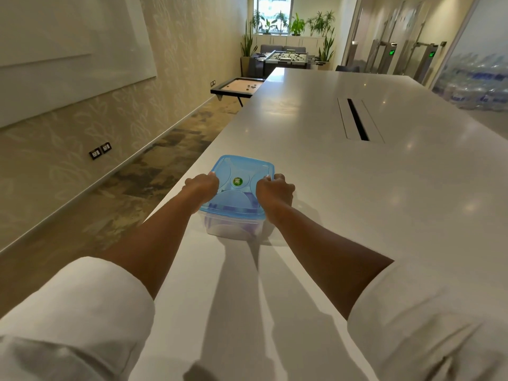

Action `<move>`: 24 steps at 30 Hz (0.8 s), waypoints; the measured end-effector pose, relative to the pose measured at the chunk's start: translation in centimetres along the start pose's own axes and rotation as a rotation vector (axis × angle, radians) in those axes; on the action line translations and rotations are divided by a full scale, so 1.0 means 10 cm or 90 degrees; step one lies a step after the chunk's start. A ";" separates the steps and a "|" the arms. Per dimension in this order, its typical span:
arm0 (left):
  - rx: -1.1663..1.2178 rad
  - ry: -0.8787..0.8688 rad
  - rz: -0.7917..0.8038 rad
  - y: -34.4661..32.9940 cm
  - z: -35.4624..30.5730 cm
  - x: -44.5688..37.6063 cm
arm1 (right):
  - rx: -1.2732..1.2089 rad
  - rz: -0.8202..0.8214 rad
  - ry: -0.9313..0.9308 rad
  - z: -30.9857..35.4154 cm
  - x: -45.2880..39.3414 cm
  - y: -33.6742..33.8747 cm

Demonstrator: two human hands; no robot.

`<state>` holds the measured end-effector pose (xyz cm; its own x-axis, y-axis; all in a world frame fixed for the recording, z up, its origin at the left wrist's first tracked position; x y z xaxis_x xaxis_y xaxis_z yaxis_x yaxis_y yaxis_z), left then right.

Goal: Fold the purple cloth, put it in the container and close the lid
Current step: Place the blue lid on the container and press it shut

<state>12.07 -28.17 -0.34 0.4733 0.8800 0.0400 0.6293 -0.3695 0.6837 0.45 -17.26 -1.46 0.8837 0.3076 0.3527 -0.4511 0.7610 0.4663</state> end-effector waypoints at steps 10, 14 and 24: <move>0.062 -0.070 -0.052 -0.08 0.09 0.12 | 0.019 -0.002 0.025 -0.05 0.02 -0.03; 0.082 -0.069 -0.035 -0.08 0.10 0.10 | 0.004 0.006 0.027 -0.04 0.03 -0.03; -0.133 -0.079 0.028 -0.05 0.07 -0.05 | 0.010 0.043 0.022 -0.03 0.01 -0.01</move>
<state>11.96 -28.62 -1.16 0.5780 0.8160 -0.0075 0.4715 -0.3264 0.8193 0.64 -17.11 -1.73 0.8545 0.3778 0.3566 -0.5120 0.7287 0.4548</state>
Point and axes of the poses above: each hand's wrist, its own x-axis away from the middle knuckle, its own y-axis out of the back of the hand, z = x × y, the point moved 1 cm from there along -x, towards the middle knuckle, and after that the axes turned 15 degrees about -y, right-handed, at the moved point
